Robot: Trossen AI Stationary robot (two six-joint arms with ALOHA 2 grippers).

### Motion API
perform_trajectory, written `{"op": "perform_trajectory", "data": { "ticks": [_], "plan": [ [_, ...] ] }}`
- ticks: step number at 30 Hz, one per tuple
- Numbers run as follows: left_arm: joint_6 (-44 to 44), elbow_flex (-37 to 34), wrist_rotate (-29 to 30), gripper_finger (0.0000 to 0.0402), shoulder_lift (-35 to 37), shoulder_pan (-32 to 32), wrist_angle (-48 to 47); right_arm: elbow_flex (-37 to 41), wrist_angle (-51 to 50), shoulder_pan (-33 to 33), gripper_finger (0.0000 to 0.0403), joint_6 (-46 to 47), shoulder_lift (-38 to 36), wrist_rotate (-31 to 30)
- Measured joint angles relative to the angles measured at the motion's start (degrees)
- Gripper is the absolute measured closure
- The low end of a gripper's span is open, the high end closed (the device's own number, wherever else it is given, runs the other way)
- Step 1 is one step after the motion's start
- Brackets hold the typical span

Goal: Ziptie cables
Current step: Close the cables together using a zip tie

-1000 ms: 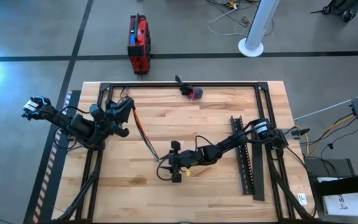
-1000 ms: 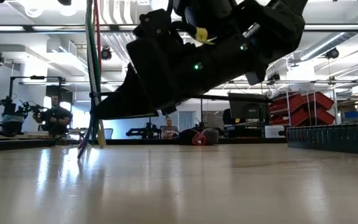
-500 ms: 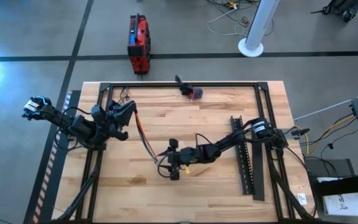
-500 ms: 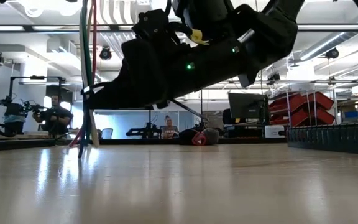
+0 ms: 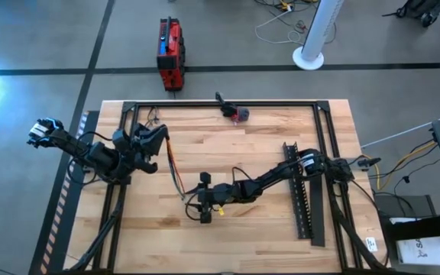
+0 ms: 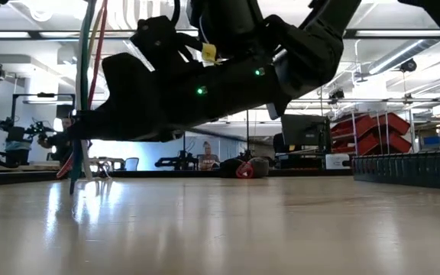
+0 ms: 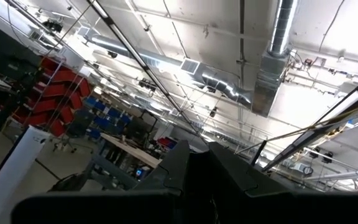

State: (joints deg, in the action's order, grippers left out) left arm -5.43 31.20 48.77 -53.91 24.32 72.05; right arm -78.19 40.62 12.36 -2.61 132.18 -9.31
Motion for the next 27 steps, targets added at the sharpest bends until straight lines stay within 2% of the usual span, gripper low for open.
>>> {"op": "perform_trajectory", "data": {
  "ticks": [3,9,19,27],
  "plan": [
    [0.2,0.0,0.0,0.0373,-0.13,0.0,0.0,-0.05,-0.1,-0.02,0.0245,-0.45,0.0,-2.89],
    [0.48,0.0,0.0,0.0373,-0.33,0.0,0.13,-0.05,-0.14,-0.02,0.0272,-1.89,0.02,-3.29],
    [0.49,0.0,-0.26,0.0373,-0.44,-0.04,0.44,-1.39,1.68,-0.43,0.0265,-5.57,1.72,-1.51],
    [0.48,0.0,-0.28,0.0373,-0.52,-0.04,0.6,-4.74,2.07,-0.39,0.0315,-5.61,3.82,-0.69]
  ]
}}
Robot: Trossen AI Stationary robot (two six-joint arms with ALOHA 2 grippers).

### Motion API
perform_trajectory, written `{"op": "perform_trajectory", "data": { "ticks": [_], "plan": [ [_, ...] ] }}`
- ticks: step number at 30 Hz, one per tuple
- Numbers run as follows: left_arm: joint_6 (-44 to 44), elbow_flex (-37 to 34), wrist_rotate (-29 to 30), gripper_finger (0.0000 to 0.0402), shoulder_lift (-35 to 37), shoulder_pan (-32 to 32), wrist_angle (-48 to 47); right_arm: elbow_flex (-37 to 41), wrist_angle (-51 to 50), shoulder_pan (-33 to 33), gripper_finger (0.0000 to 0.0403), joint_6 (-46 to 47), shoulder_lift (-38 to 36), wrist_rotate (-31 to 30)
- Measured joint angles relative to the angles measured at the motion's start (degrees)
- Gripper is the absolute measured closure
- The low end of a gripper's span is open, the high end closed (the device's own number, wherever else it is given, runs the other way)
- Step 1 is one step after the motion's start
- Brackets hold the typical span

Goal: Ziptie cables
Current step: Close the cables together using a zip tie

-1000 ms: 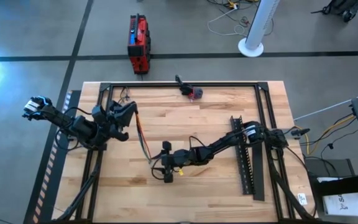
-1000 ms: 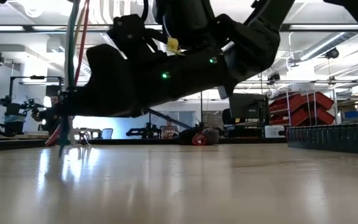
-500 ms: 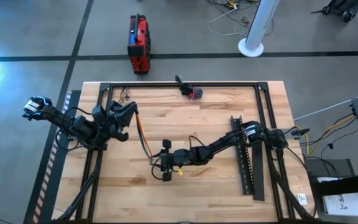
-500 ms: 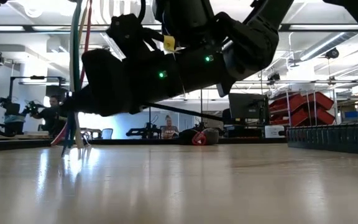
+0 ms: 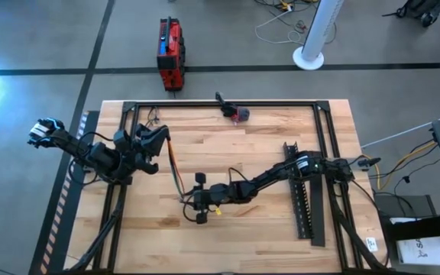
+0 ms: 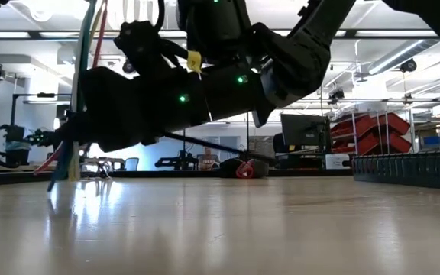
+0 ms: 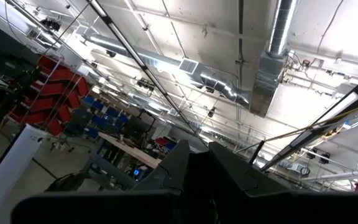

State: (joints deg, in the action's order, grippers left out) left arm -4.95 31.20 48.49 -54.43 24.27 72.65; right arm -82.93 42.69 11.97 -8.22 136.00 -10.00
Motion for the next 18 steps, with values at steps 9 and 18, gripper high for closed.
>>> {"op": "perform_trajectory", "data": {
  "ticks": [9,18],
  "plan": [
    [0.0,0.0,-0.04,0.0373,-0.13,0.0,0.46,-0.84,-0.16,-0.02,0.0375,-0.99,0.02,-0.14],
    [-0.45,0.01,-0.91,0.0373,0.15,0.04,1.53,-0.95,-3.0,-0.55,0.0394,0.82,-0.02,-0.93]
  ]
}}
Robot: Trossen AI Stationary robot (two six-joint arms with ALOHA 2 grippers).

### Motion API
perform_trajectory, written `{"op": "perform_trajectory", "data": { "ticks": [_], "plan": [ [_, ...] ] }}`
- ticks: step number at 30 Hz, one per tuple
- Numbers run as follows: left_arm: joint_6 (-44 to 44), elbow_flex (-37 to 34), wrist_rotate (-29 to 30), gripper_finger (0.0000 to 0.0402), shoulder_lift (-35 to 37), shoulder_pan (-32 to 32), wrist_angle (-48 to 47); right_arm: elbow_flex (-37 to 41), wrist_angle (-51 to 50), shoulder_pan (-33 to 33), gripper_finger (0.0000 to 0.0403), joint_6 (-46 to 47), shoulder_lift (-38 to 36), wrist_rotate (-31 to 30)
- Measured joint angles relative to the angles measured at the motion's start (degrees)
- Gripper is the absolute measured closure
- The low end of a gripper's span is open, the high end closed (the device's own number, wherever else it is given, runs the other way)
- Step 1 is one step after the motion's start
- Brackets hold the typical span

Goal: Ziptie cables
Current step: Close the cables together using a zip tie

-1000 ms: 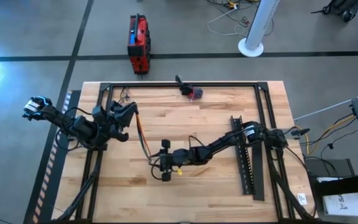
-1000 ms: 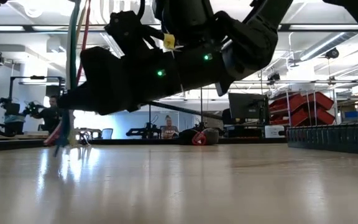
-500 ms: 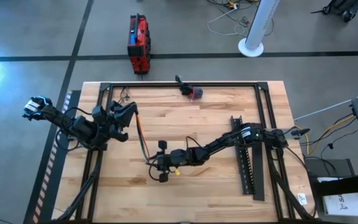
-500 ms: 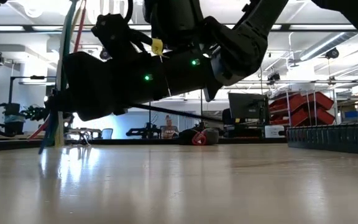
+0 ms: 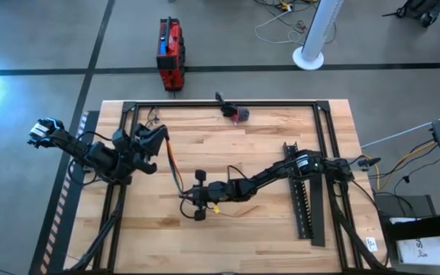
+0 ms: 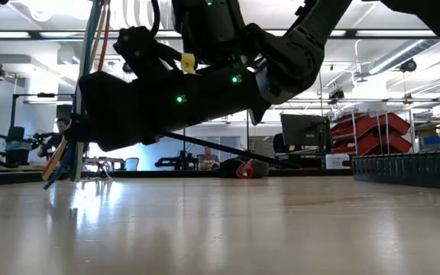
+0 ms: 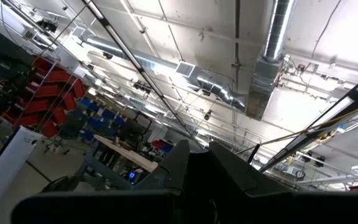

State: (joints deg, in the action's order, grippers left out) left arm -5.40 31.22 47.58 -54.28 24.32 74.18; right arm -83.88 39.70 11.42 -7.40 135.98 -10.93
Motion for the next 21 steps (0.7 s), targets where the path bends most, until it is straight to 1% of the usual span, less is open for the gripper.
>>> {"op": "perform_trajectory", "data": {
  "ticks": [3,6,9,14,17,21],
  "plan": [
    [-0.8,1.39,-0.01,0.0373,-0.02,0.0,-0.29,-0.09,0.18,0.0,0.0398,0.18,-0.11,0.01],
    [-3.48,3.67,-0.15,0.0373,-0.07,0.0,-1.48,-0.17,0.56,-0.1,0.0399,0.89,-0.32,-0.08],
    [-5.04,6.01,-0.14,0.0373,-0.11,0.01,-6.06,-0.17,0.55,-0.09,0.04,0.99,-0.37,-0.11],
    [-3.68,8.75,0.07,0.0373,-0.65,0.0,-14.24,-0.12,-0.16,-0.08,0.0399,1.01,-0.34,0.04],
    [-3.37,8.95,2.4,0.0373,-1.39,0.0,-15.4,0.03,-0.84,-0.02,0.0376,1.2,-0.29,0.35],
    [-3.86,8.84,4.21,0.0373,-1.03,-0.09,-14.32,0.28,-7.44,0.11,0.031,2.74,-1.68,1.05]
  ]
}}
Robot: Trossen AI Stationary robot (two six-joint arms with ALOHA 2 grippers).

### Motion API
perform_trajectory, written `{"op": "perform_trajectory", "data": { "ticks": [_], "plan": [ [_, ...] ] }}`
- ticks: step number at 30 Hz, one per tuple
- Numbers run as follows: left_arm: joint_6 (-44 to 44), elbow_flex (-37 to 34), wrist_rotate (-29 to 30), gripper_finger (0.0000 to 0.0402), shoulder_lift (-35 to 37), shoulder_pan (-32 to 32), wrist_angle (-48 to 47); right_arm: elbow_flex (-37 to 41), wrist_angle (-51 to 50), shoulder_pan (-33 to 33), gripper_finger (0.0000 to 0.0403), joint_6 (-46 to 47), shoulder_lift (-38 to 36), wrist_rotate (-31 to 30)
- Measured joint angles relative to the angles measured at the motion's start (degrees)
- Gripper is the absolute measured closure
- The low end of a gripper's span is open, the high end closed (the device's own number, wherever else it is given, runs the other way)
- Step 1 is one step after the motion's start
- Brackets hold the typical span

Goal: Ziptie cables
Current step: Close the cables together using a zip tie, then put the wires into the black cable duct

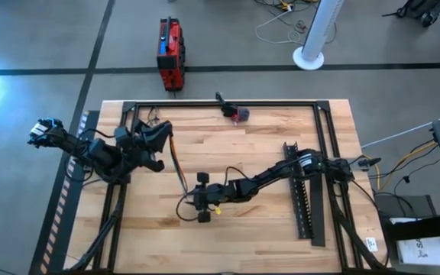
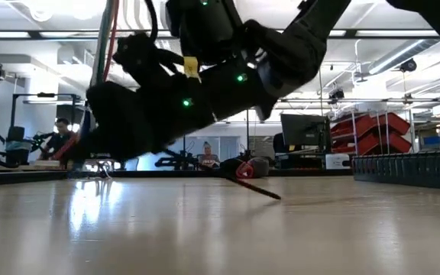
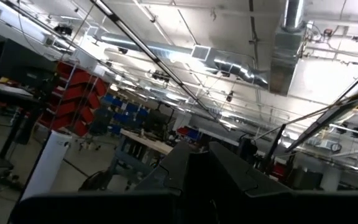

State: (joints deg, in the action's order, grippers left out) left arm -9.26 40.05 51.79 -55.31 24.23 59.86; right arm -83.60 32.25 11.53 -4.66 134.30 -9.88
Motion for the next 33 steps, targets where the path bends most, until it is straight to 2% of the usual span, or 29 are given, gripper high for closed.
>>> {"op": "perform_trajectory", "data": {
  "ticks": [6,11,13,15,17,21,27,33],
  "plan": [
    [-0.7,-0.2,0.27,0.0373,0.14,0.51,-1.42,-0.11,-17.66,0.22,0.022,1.13,-7.14,-0.23],
    [-0.72,-0.24,0.54,0.0373,0.22,1.94,-3.65,-0.04,-36.28,1.6,0.0182,2.56,-14.84,-0.98],
    [-1.26,-0.25,0.63,0.0373,0.24,2.46,-4.54,-0.13,-45.42,2.27,0.0175,5.33,-18.71,-3.52],
    [-2.53,-0.28,0.68,0.0373,0.24,3.09,-4.86,-0.09,-54.45,2.9,0.0171,9.43,-21.9,-7.76],
    [-3.78,-0.35,0.77,0.0373,0.24,3.72,-5.11,0.03,-62.89,3.43,0.017,17.38,-24.5,-12.14],
    [-5.43,-0.35,0.68,0.0373,0.24,4.41,-6.34,0.09,-76.03,3.87,0.0174,33.45,-30.45,-14.2],
    [-6.17,-0.35,0.53,0.0373,0.24,4.73,-11.33,0.3,-86.2,5.49,0.0177,49.23,-34.39,-14.18],
    [-6.12,-0.37,-0.3,0.0373,0.18,4.84,-15.75,0.29,-88.48,6.43,0.0162,59.21,-35.06,-15.23]
  ]
}}
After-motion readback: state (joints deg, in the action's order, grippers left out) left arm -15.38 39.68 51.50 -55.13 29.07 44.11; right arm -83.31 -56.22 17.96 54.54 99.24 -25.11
